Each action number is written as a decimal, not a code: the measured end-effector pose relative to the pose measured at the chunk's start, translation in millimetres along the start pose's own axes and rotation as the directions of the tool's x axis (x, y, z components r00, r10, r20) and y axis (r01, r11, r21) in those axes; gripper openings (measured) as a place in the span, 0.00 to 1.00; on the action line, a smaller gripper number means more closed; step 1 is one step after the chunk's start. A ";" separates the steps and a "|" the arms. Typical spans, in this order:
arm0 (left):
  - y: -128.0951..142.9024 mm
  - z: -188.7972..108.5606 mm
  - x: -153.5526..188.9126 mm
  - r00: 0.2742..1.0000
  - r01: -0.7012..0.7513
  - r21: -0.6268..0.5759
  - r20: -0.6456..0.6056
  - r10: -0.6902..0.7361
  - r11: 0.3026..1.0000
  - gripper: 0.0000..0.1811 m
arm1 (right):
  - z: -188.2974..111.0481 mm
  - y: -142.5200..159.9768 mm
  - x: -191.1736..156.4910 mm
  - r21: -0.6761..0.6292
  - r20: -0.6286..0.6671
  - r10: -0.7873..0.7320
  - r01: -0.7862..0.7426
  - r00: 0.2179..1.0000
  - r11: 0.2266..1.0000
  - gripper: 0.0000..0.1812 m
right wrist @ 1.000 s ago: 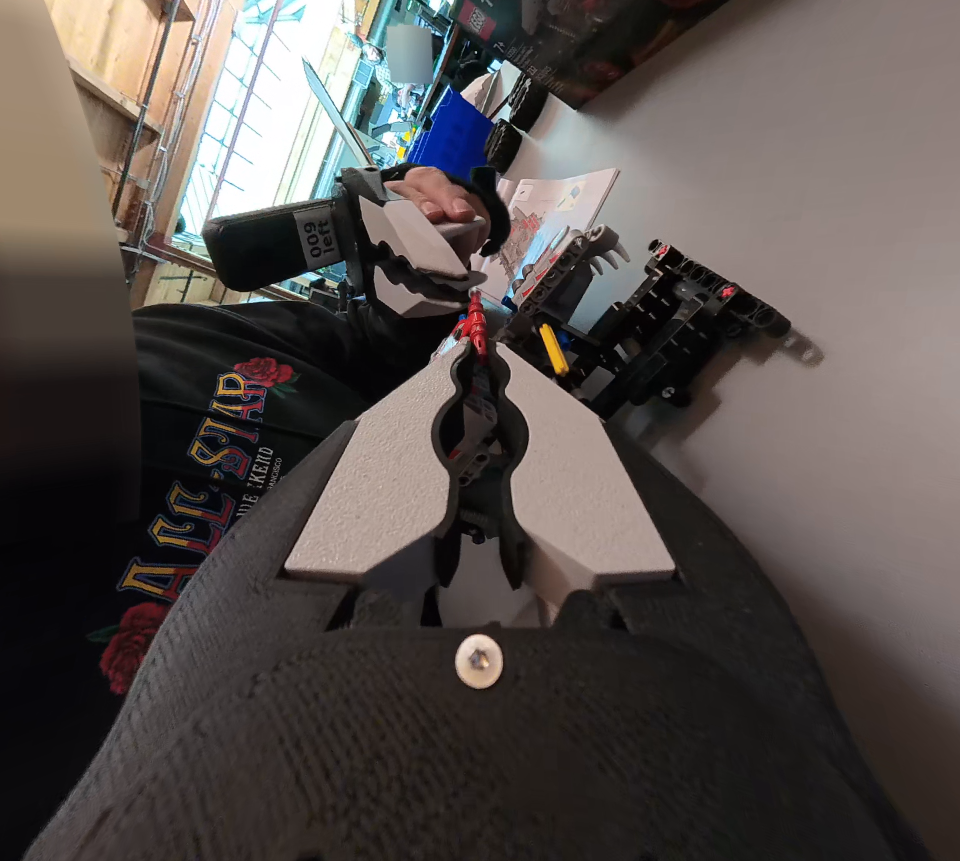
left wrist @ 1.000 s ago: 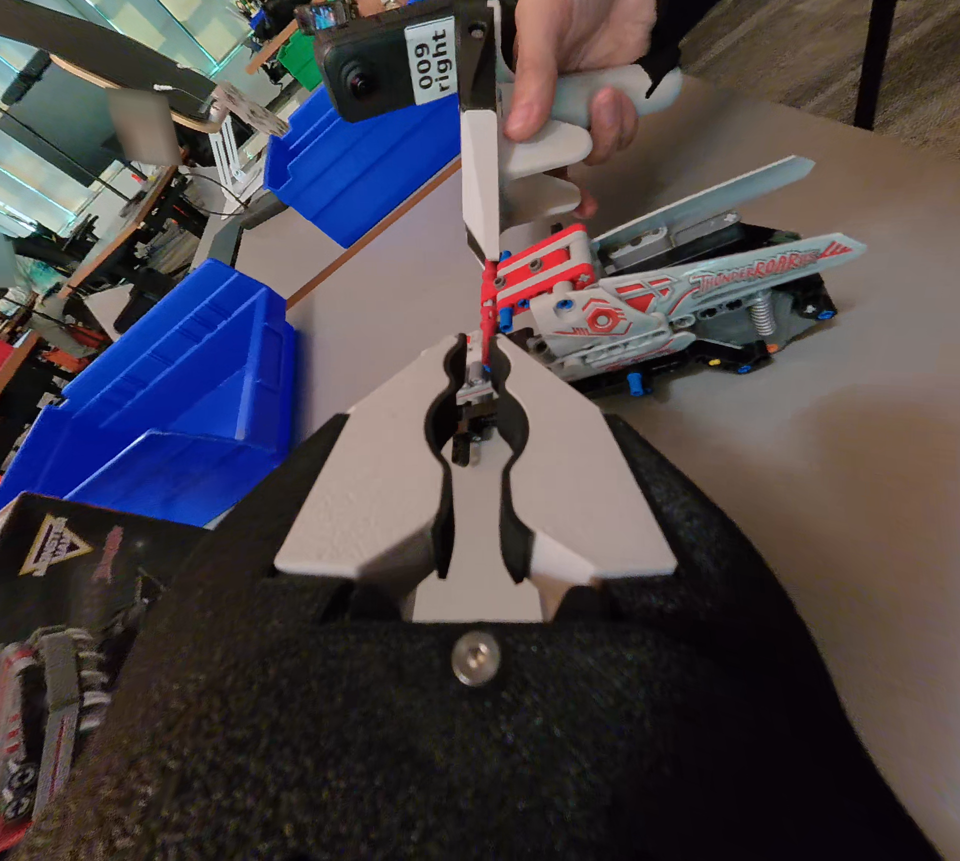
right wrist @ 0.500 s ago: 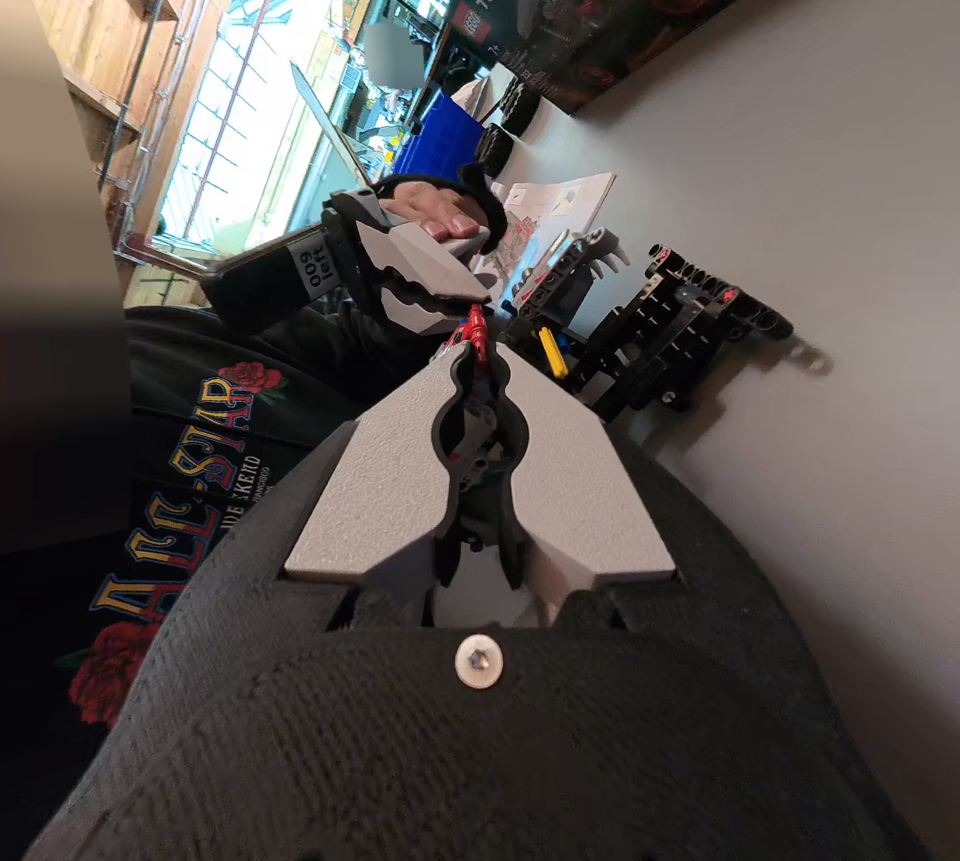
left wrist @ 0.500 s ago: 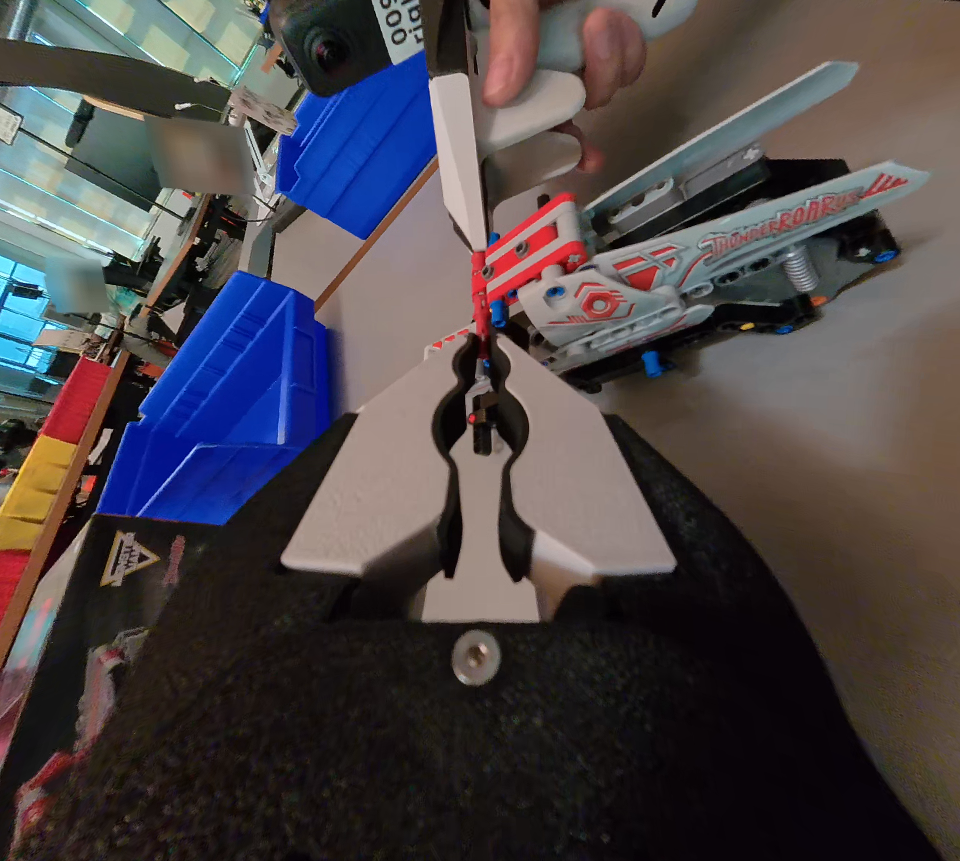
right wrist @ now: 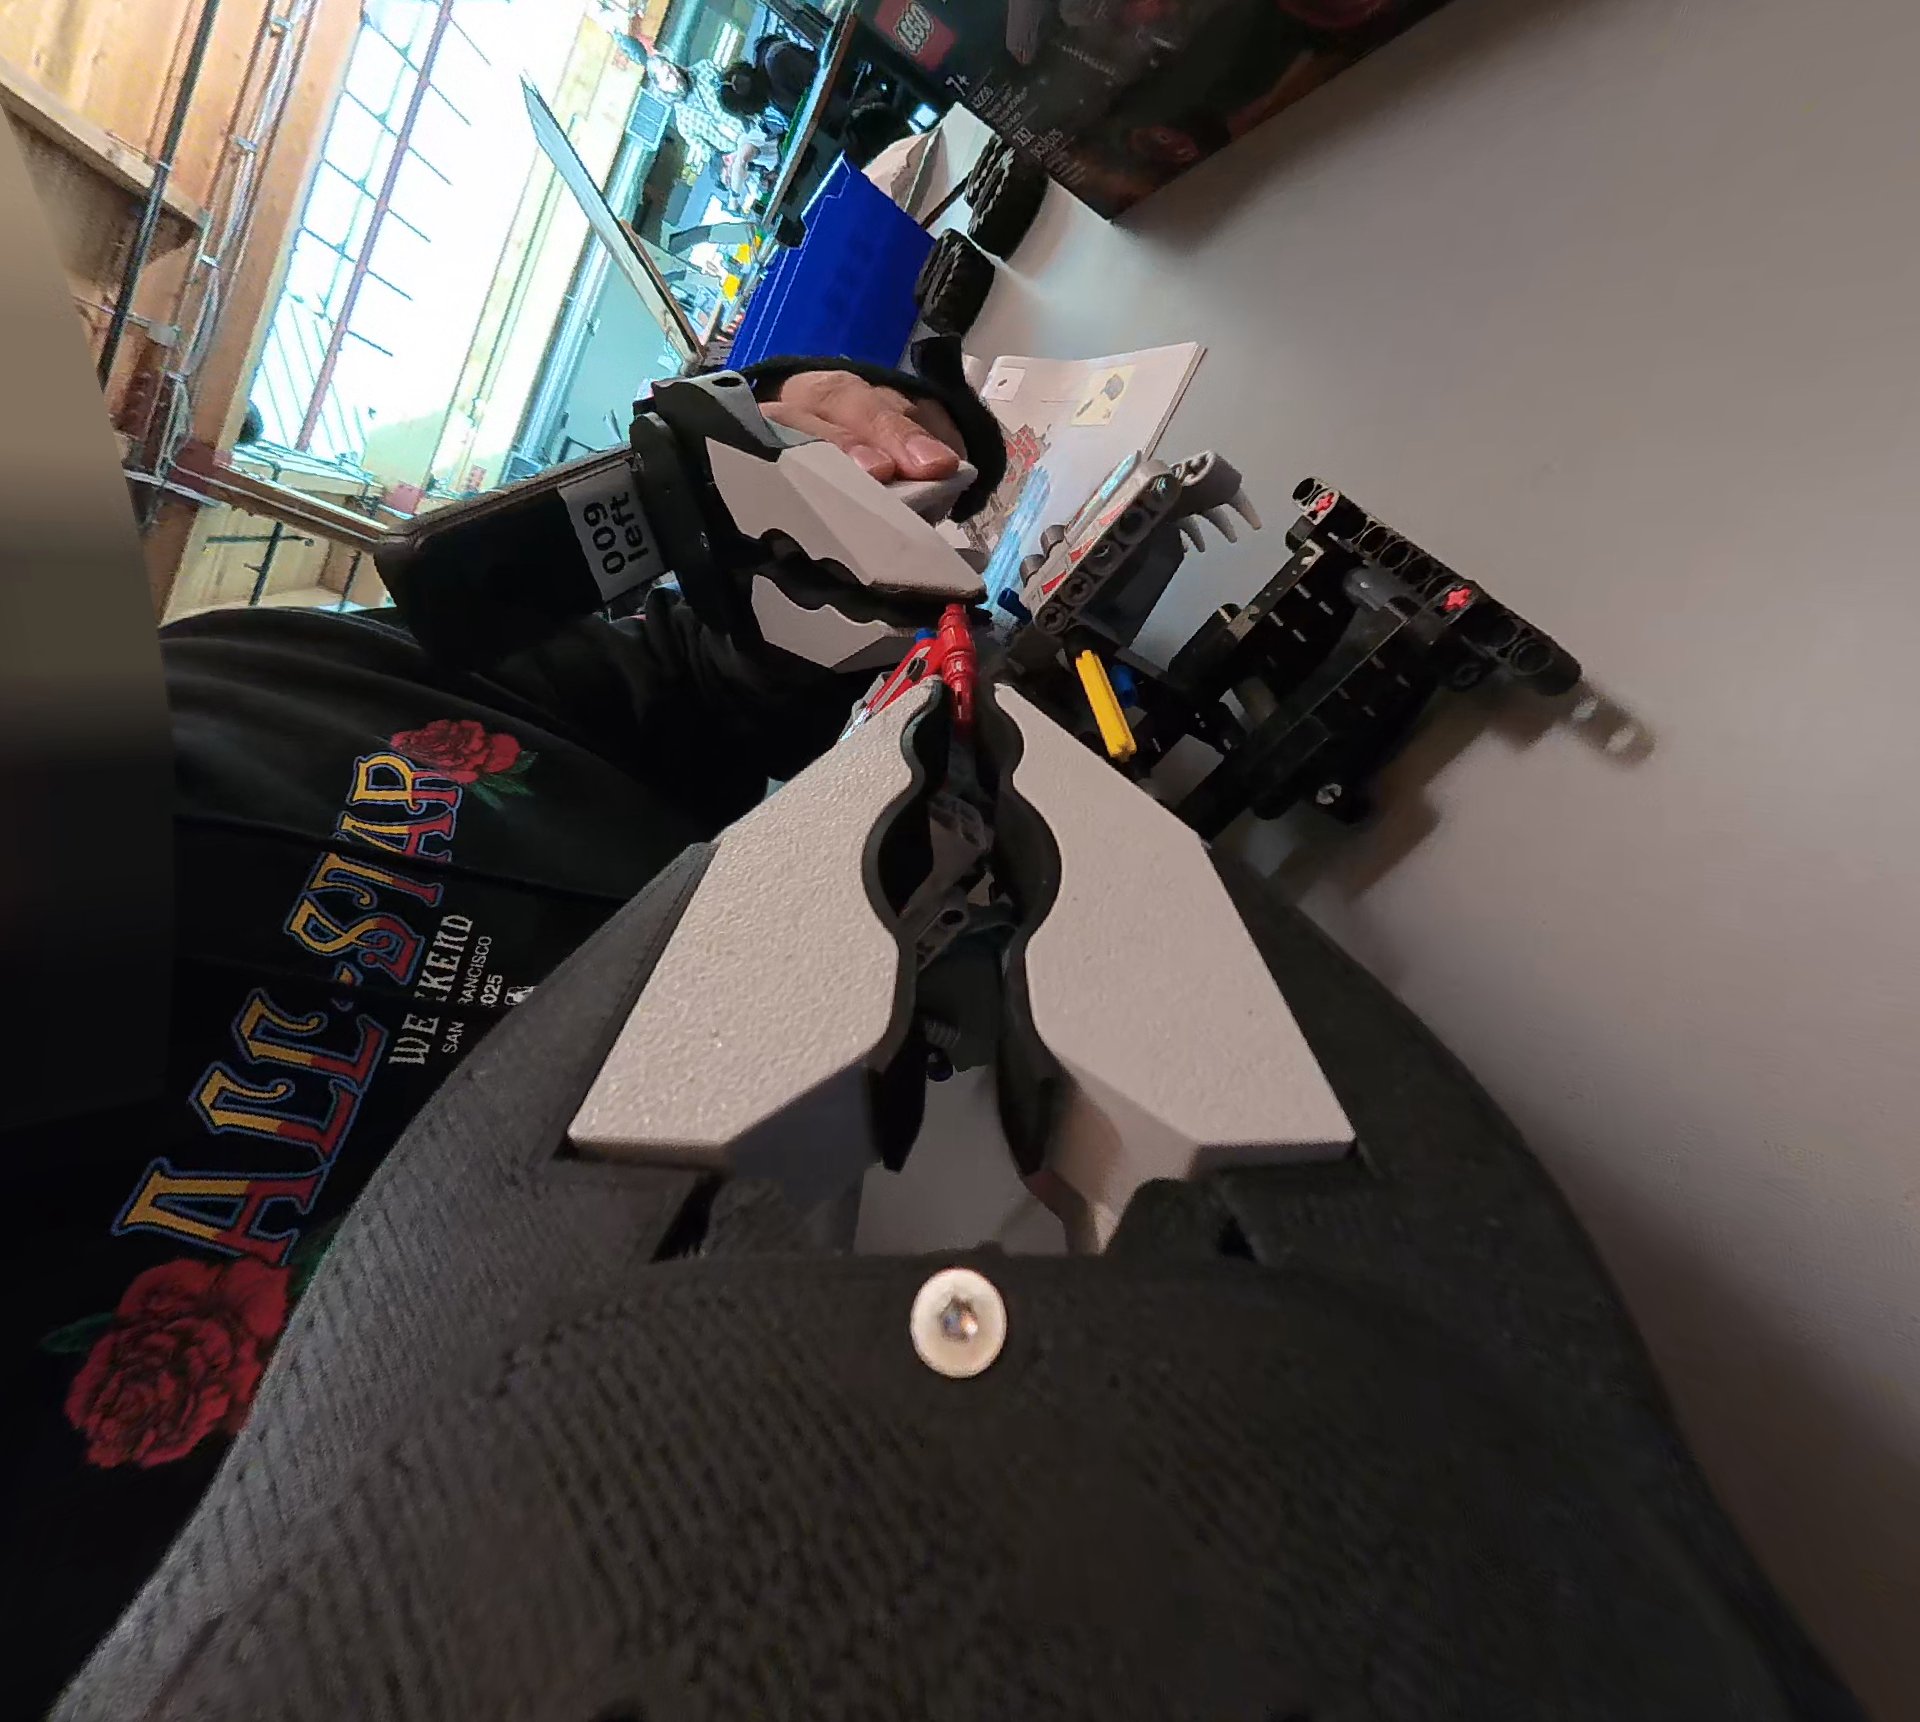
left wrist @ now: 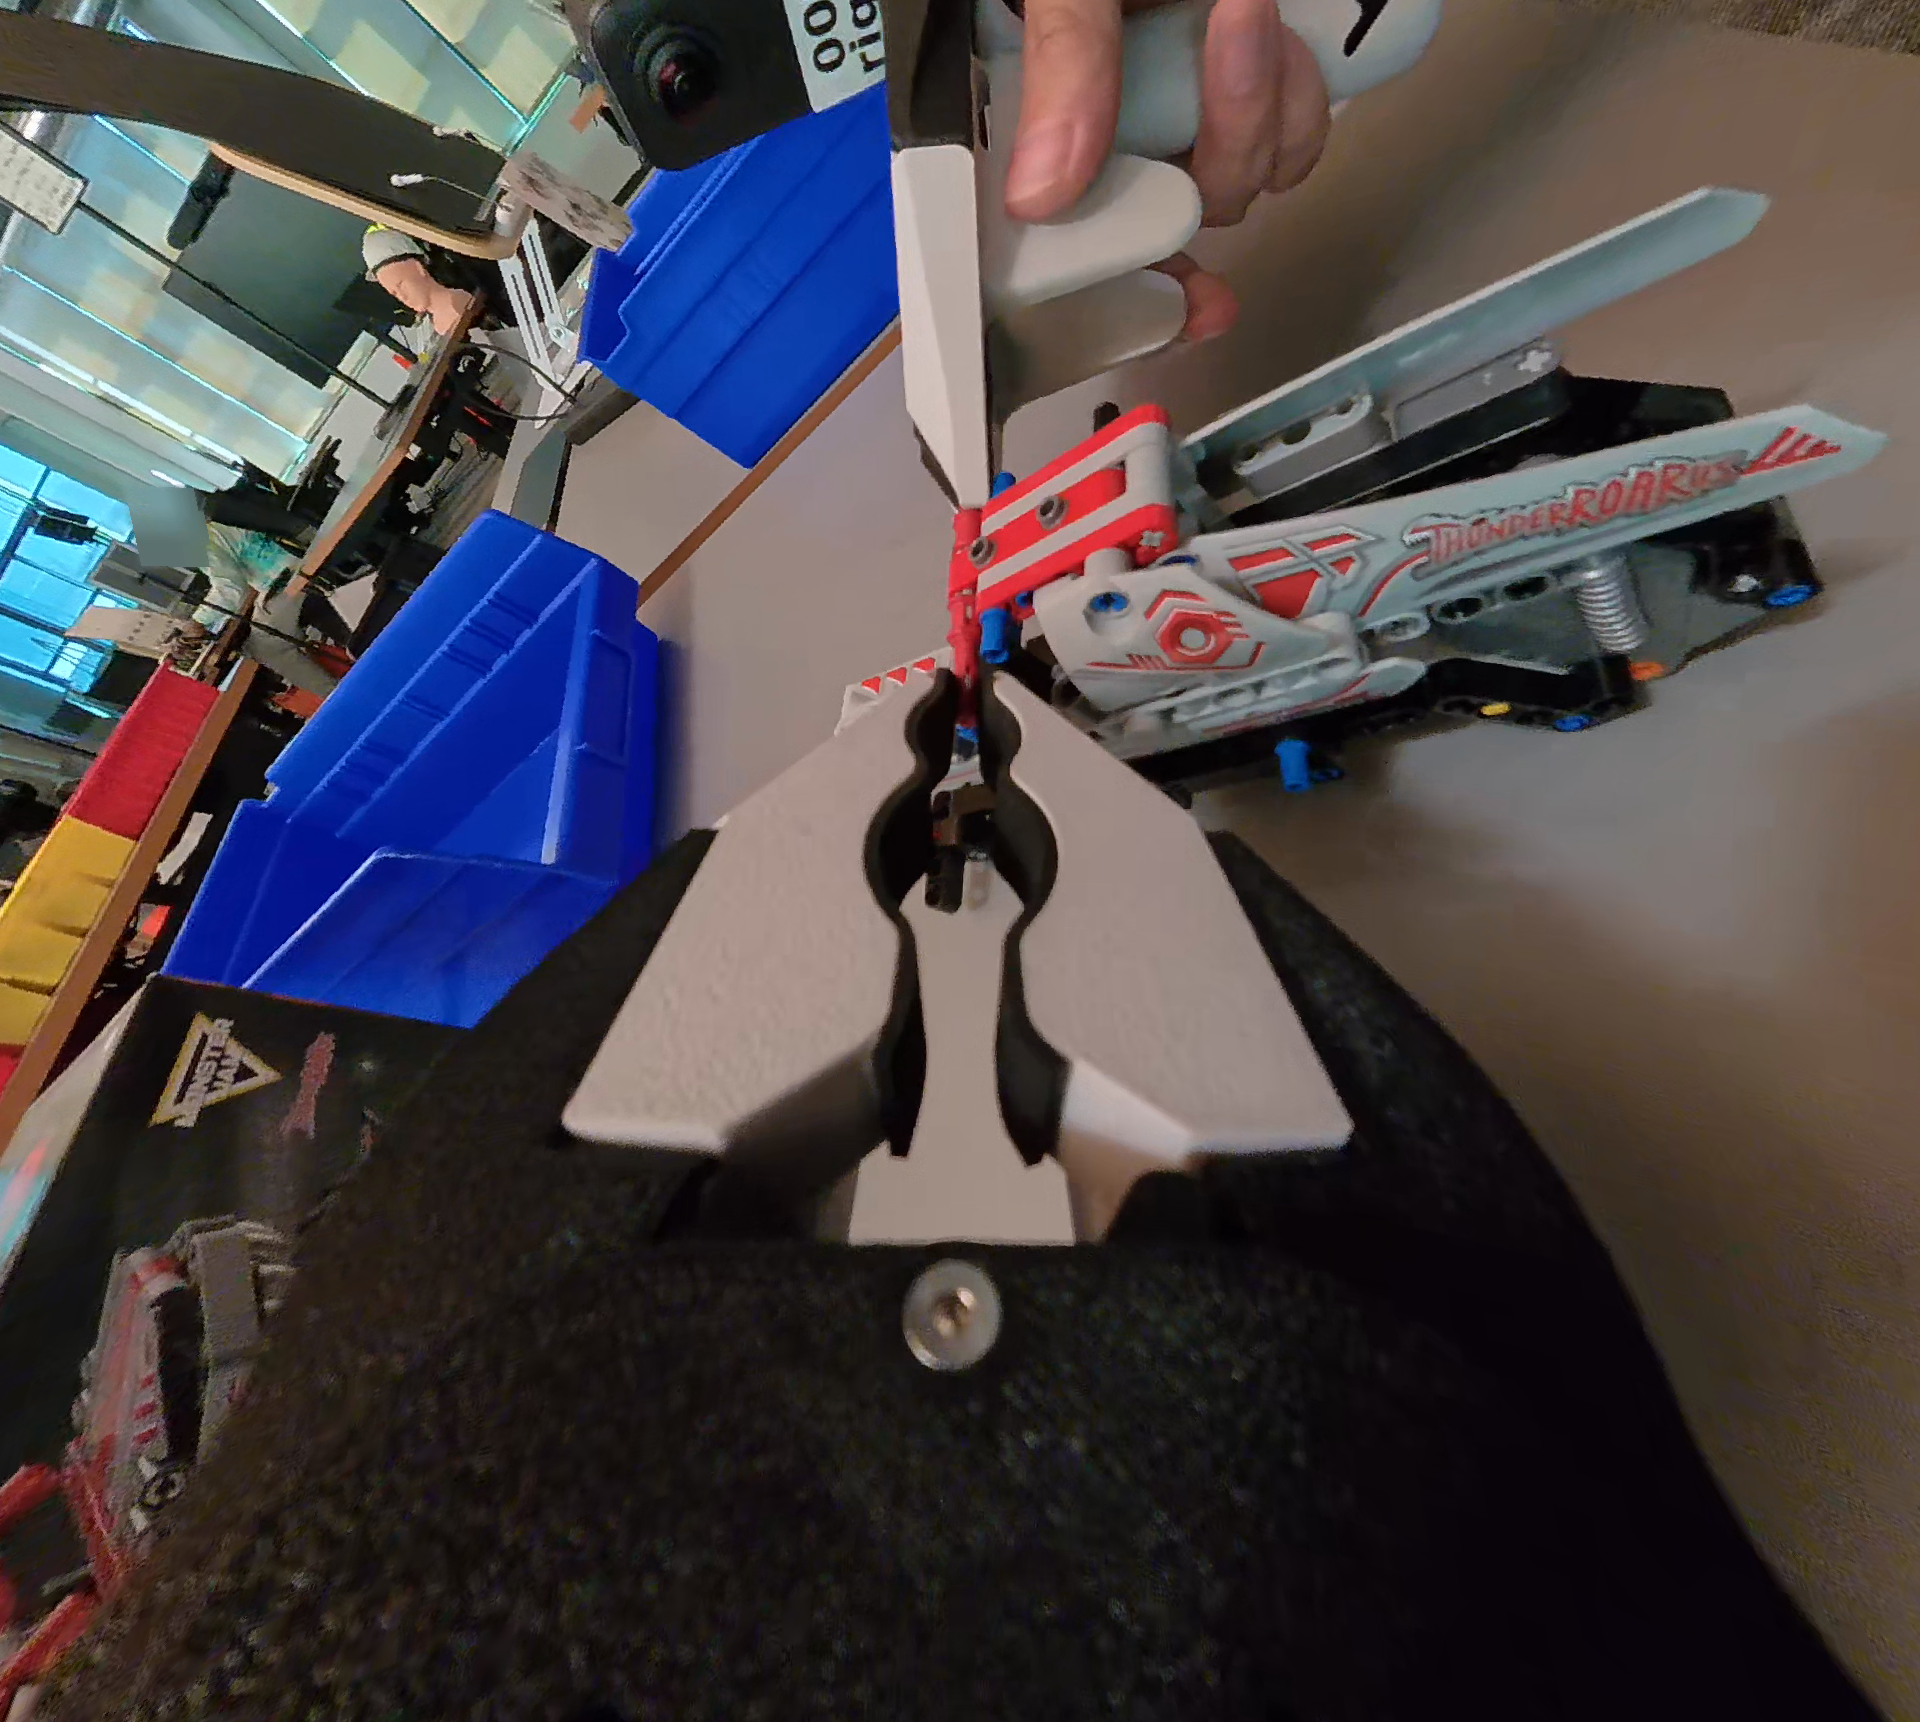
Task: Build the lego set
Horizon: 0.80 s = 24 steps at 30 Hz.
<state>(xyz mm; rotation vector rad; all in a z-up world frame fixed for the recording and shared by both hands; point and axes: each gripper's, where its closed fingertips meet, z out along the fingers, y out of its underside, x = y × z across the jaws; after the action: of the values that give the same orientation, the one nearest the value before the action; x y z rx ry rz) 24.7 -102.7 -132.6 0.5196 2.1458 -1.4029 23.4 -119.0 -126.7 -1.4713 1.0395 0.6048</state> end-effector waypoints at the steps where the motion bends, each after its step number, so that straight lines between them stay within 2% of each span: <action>1: -0.2 0.5 0.0 1.000 0.002 0.005 0.003 -0.002 1.000 0.00 | -0.3 0.0 0.2 -0.002 0.000 -0.002 0.002 1.000 1.000 0.02; 6: 0.1 1.6 0.0 0.997 -0.077 -0.024 0.014 0.078 0.997 0.00 | -0.4 0.3 0.3 -0.028 -0.003 -0.019 0.019 1.000 0.999 0.02; 17: 1.5 4.3 -2.8 0.993 -0.115 -0.045 -0.009 0.114 0.992 0.00 | 1.2 0.8 0.7 -0.095 -0.017 -0.058 0.056 0.998 0.994 0.02; 24: 2.3 4.5 -3.0 0.991 -0.132 -0.052 -0.017 0.131 0.990 0.00 | 2.7 0.5 0.2 -0.081 -0.012 -0.067 0.066 0.998 0.995 0.02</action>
<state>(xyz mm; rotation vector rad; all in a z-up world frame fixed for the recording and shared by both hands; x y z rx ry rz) 29.4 -106.1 -133.9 0.6397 2.1117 -1.2708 23.5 -116.5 -127.7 -1.5760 0.9833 0.5952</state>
